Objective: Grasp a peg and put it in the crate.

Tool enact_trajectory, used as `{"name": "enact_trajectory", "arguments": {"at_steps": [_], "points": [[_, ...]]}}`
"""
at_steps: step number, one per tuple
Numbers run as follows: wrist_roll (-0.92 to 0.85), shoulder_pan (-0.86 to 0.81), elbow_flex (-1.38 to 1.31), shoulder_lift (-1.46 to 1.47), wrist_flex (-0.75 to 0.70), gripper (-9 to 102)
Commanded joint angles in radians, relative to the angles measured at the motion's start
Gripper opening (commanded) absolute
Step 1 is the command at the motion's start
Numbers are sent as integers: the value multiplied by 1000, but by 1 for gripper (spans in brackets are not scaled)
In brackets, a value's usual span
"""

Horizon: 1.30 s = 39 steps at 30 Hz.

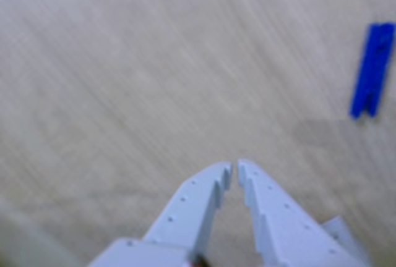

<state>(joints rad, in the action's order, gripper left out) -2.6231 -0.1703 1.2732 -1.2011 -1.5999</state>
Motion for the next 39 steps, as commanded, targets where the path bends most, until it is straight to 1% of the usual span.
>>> {"name": "enact_trajectory", "arguments": {"at_steps": [1,8,12,16,21,25,30,34,39], "points": [[38,-8,-107,8,112,0],[55,-21,-117,87,322,0],[52,-44,-120,104,407,0],[55,-67,-120,107,456,2],[43,-77,-120,110,480,13],[40,-61,-120,120,515,18],[38,-34,-176,189,563,16],[28,-21,-233,252,554,13],[-23,-31,-213,276,522,9]]}}
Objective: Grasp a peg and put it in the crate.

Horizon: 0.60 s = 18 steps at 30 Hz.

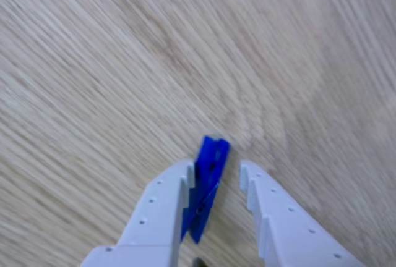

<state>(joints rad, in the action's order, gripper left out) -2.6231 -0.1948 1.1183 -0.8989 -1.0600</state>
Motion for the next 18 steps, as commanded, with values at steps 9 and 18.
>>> {"name": "enact_trajectory", "arguments": {"at_steps": [9,18], "points": [[-25,-26,-32,-38,-120,-2],[-40,-67,84,-341,-60,-1]]}}
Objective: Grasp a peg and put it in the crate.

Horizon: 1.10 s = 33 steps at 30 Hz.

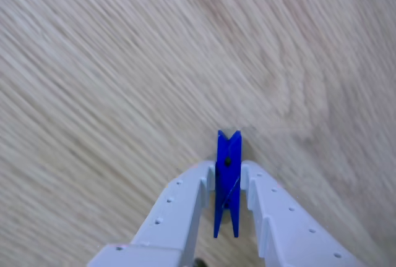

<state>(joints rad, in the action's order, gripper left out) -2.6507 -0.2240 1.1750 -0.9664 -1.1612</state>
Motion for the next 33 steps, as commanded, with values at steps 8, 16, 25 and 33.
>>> {"name": "enact_trajectory", "arguments": {"at_steps": [8,16,25,33], "points": [[0,-190,373,-675,187,0],[64,-298,735,-1014,267,0],[931,-298,930,-1048,638,-1],[1134,-296,968,-911,908,0]]}}
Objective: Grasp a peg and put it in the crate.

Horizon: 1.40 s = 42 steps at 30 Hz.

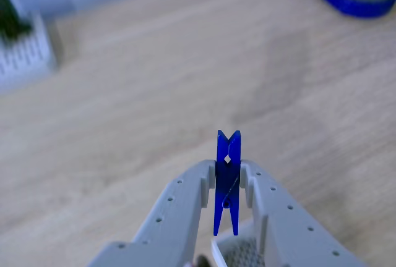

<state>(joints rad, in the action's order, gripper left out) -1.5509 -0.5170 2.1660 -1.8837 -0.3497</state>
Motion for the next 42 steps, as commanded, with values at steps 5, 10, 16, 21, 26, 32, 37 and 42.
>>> {"name": "enact_trajectory", "arguments": {"at_steps": [5,10,16,21,26,32,37,42], "points": [[31,-38,-29,106,163,0],[28,-80,-31,163,167,0],[29,-100,-18,164,163,0],[29,-97,-18,163,156,0],[28,-92,-20,160,104,2],[28,-98,-20,160,72,15],[28,-100,-32,158,81,21],[28,-92,-26,104,74,2]]}}
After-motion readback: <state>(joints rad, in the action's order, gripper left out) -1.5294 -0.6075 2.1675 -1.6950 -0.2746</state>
